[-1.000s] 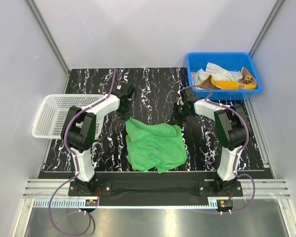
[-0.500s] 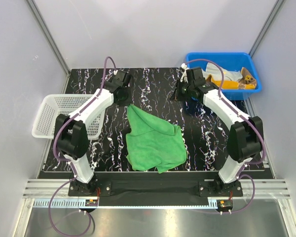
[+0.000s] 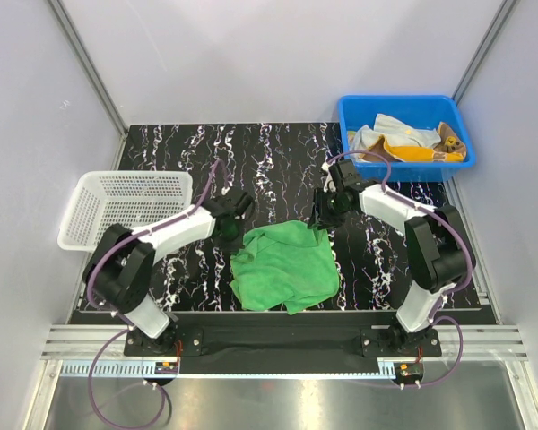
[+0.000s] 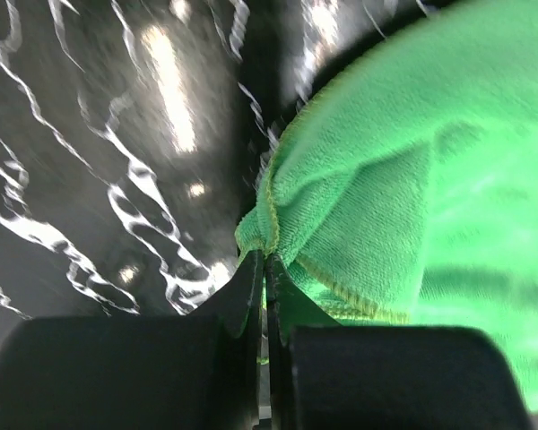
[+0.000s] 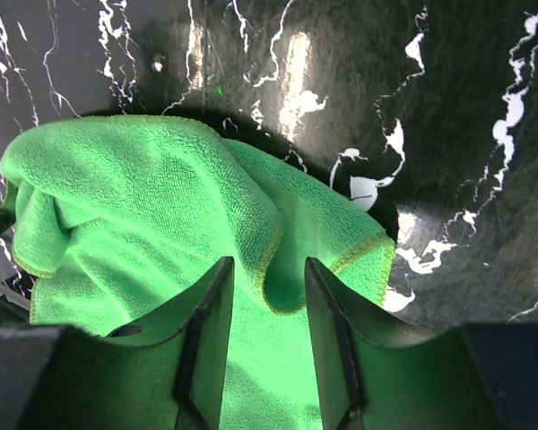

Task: Fold and stack the towels
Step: Flatten out the crumpled towel

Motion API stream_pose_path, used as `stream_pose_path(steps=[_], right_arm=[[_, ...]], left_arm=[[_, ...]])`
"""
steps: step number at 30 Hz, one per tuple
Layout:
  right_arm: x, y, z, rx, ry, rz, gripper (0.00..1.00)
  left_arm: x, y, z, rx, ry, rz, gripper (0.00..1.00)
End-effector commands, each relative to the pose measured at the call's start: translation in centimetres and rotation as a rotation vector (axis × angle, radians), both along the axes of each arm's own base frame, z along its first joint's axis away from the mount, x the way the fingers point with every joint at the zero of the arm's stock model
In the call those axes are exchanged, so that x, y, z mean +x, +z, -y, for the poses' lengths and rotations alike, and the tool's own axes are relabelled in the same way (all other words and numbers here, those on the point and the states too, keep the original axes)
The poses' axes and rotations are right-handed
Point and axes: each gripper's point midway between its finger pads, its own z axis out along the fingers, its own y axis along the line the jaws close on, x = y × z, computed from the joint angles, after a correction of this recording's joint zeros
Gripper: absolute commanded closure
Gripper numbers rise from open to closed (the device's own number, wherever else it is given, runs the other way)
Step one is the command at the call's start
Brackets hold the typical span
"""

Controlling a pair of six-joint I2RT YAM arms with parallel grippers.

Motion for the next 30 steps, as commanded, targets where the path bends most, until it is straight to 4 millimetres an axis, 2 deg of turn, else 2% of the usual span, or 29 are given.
stream_pose_path(steps=[1, 3, 9, 13, 15, 16, 17, 18, 20, 21, 22, 23, 24, 26, 27, 28, 29, 30], right_arm=[[1.9, 1.4, -1.5, 0.056, 0.039, 0.09, 0.55], [2.1, 0.3, -1.9, 0.058, 0.051, 0.064, 0.55], [3.3, -1.0, -3.2, 0.091, 0.06, 0.028, 0.55], [4.3, -0.2, -3.0, 0.074, 0.032, 0.068, 0.6], [5.5, 0.6, -2.3, 0.029, 0.007, 0.117, 0.71], [6.5, 1.6, -2.1, 0.009, -0.001, 0.151, 0.73], [7.4, 2.4, -1.5, -0.024, -0.025, 0.188, 0.76], [8.2, 3.4, -1.4, -0.033, -0.032, 0.221, 0.81], [10.2, 6.6, -1.4, -0.043, -0.036, 0.312, 0.92], [10.7, 8.2, -1.5, -0.035, -0.03, 0.352, 0.94], [11.8, 10.7, -1.8, -0.03, -0.014, 0.424, 0.95], [12.5, 12.1, -1.4, -0.048, -0.033, 0.469, 0.95], [13.1, 14.1, -1.0, -0.058, -0.058, 0.522, 0.95], [14.4, 18.4, -0.1, -0.088, -0.093, 0.626, 0.92], [15.0, 20.0, 0.4, -0.111, -0.103, 0.67, 0.92], [15.7, 24.7, 0.4, -0.098, -0.099, 0.773, 0.95], [15.6, 25.1, 0.4, -0.099, -0.08, 0.784, 0.96], [15.8, 28.1, 0.2, -0.078, -0.075, 0.846, 0.98]], left_arm=[[1.0, 1.9, 1.0, -0.099, 0.039, 0.104, 1.0], [1.0, 1.8, 0.9, -0.094, 0.042, 0.109, 1.0], [1.4, 1.9, 1.2, -0.098, 0.036, 0.111, 1.0], [1.8, 2.0, 1.1, -0.086, 0.041, 0.118, 1.0], [2.3, 2.5, 1.4, -0.086, 0.042, 0.126, 1.0], [2.6, 2.7, 1.2, -0.07, 0.048, 0.131, 1.0], [3.7, 3.7, 1.7, -0.076, 0.049, 0.158, 1.0], [4.4, 4.2, 1.5, -0.064, 0.054, 0.175, 1.0], [6.1, 5.2, 0.9, -0.014, 0.073, 0.196, 1.0], [8.5, 7.7, 1.2, -0.029, 0.089, 0.256, 1.0], [9.3, 8.7, 0.7, -0.007, 0.098, 0.273, 1.0], [10.4, 9.2, 0.3, 0.011, 0.11, 0.285, 1.0], [13.1, 12.9, 0.0, -0.01, 0.133, 0.368, 1.0], [15.4, 16.4, -1.5, 0.025, 0.172, 0.438, 1.0], [17.9, 20.6, -2.1, 0.002, 0.193, 0.528, 1.0], [18.9, 22.4, -2.9, 0.015, 0.19, 0.556, 1.0], [19.4, 25.3, -2.6, -0.02, 0.197, 0.615, 1.0], [20.1, 26.8, -2.6, -0.02, 0.166, 0.648, 1.0]])
